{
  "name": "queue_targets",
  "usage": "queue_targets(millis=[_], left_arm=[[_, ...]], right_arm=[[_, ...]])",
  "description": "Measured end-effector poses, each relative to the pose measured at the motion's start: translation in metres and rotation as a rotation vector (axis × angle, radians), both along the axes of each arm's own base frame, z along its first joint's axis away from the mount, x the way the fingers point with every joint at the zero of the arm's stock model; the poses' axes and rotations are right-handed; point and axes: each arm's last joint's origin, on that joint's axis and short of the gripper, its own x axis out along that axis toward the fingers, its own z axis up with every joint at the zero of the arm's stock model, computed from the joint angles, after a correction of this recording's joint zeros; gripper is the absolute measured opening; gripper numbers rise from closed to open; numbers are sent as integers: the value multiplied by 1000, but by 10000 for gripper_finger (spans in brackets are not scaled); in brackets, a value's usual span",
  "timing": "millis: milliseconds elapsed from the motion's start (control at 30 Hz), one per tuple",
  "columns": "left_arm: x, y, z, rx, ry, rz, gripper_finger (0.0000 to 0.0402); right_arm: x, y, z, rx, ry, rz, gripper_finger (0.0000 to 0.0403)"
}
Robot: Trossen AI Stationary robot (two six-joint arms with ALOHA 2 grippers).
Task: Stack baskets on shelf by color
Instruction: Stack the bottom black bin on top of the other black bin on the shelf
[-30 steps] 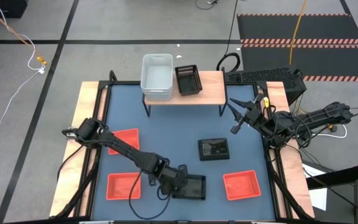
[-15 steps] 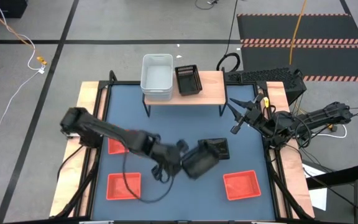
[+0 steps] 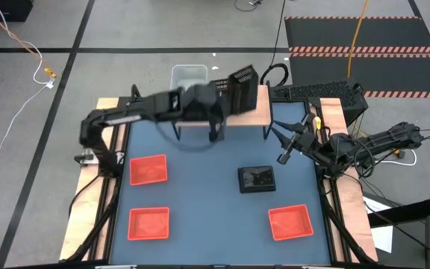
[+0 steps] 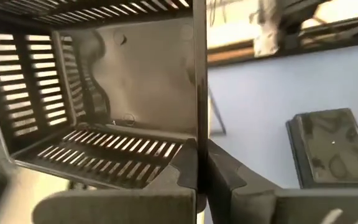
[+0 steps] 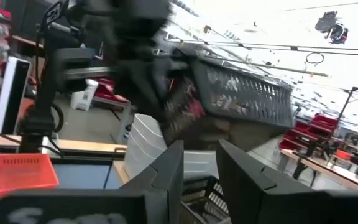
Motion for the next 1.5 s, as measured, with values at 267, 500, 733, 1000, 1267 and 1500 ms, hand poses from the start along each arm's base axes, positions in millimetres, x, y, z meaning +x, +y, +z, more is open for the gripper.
queue_targets(millis=[267, 500, 733, 1000, 1267, 1500], left_arm=[[17, 48, -6, -140, 155, 124, 7], [32, 64, -17, -167, 206, 152, 13], [37, 73, -32, -188, 244, 194, 10], [32, 80, -34, -179, 282, 252, 32], [24, 81, -39, -136, 388, 278, 10], [20, 79, -42, -142, 440, 272, 63]], right_arm=[[0, -1, -1, -17, 18, -10, 91], [0, -1, 0, -25, 15, -12, 91], [0, -1, 0, -29, 19, -14, 91], [0, -1, -1, -33, 28, -15, 91], [0, -1, -1, -33, 28, -15, 91], [0, -1, -1, -32, 27, -15, 91]])
